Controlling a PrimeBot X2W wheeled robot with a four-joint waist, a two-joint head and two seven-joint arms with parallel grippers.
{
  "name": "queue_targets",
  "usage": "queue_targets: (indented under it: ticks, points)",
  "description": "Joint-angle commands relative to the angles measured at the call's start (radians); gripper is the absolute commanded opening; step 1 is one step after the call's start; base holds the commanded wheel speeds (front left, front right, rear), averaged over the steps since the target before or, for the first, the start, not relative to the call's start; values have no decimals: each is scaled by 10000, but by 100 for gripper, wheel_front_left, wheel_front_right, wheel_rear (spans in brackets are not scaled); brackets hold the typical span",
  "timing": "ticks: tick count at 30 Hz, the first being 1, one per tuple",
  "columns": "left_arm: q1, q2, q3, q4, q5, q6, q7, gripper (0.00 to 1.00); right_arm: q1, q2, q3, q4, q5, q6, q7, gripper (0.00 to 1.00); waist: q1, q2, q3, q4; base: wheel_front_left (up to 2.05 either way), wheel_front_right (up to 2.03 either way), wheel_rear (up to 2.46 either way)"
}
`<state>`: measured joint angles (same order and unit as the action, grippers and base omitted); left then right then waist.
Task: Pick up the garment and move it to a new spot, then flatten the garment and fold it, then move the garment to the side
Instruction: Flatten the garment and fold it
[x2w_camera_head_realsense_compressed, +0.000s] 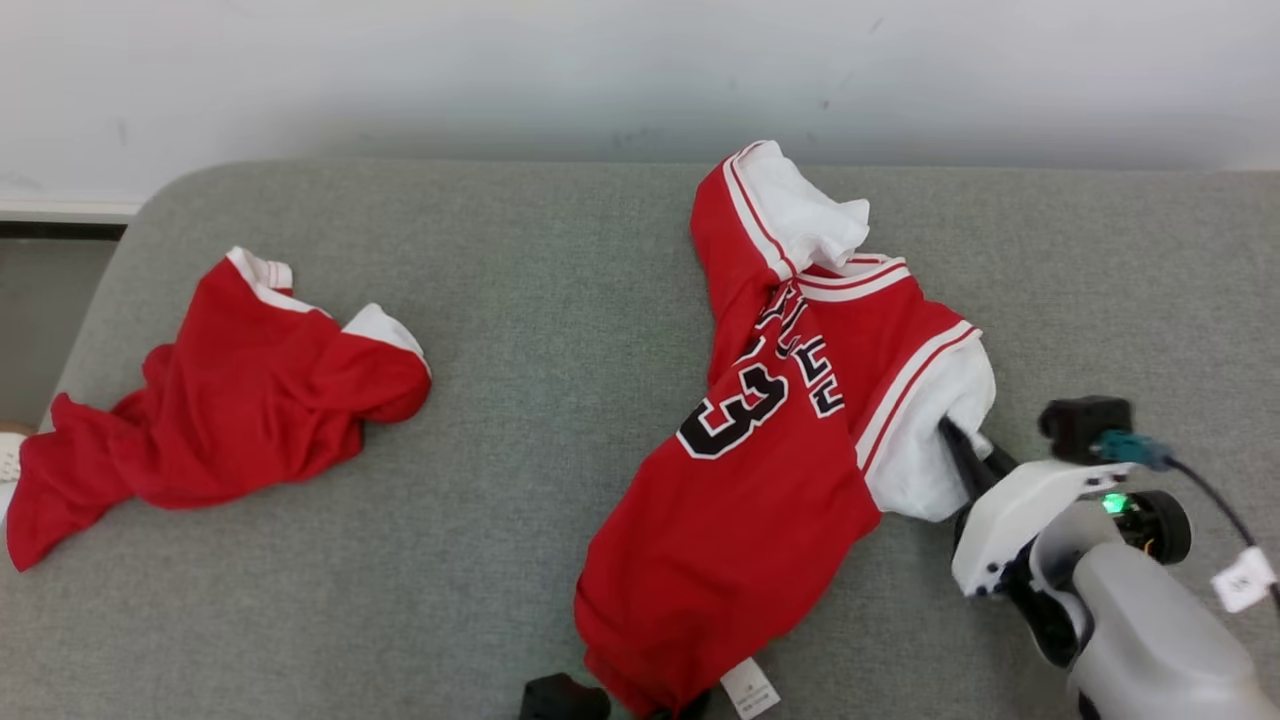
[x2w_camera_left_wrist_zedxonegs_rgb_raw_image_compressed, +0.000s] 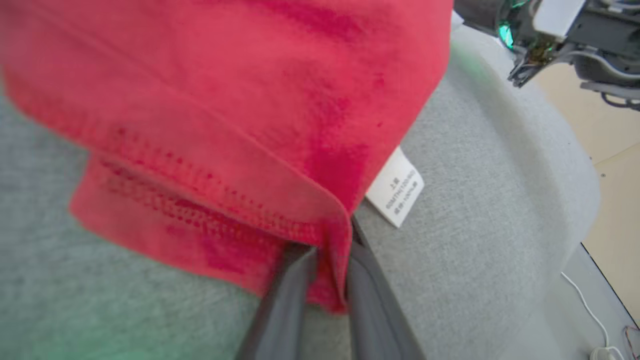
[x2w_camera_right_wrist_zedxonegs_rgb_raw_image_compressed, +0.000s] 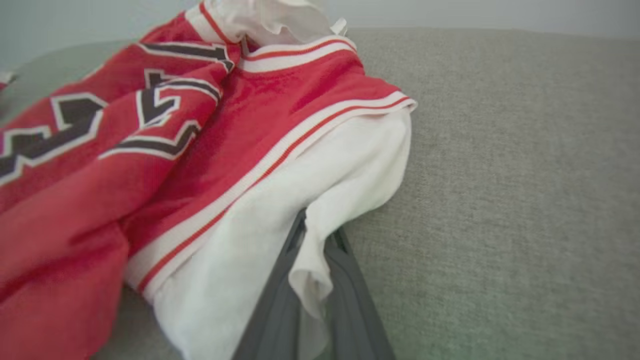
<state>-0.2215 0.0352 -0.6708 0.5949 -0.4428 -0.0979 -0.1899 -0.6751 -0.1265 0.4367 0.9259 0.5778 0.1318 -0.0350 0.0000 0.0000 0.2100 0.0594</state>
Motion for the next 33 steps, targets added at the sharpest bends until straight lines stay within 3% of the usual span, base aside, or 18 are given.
queue_targets:
  ticks: [1,7,13,17,25,33]
  points:
    - [494,274,-24,510,-192,-33,572,0,45,-196,-127,-222,330,-20,-122,0,0,0,-107,-54,0,0,0]
    - [856,450,850,-1603,-2796,-306,1321,0,586,-1038,-723,-2823,3123,-18,-469,0,0,0,-691,-338,0,0,0]
    - [1476,2000,1061,-6062,-5667,-334,2792,0,1350,-2227,-1434,-5557,4884,-18,-177,0,0,0,-1298,-684,0,0,0]
    - [1655,2932,1541,-8478,-6903,-321,3603,0,1895,-2827,-2130,-7186,5659,-18,18,0,0,0,-1717,-860,0,0,0]
    - [1171,4077,2511,-12136,-8150,737,5036,0,2938,-3258,-4284,-10664,6526,-18,411,0,0,0,-2220,-1213,0,0,0]
    - [158,4529,3335,-14481,-9490,1874,6143,0,3426,-2827,-6766,-13148,6282,-18,1684,0,0,0,-1986,-1578,0,0,0]
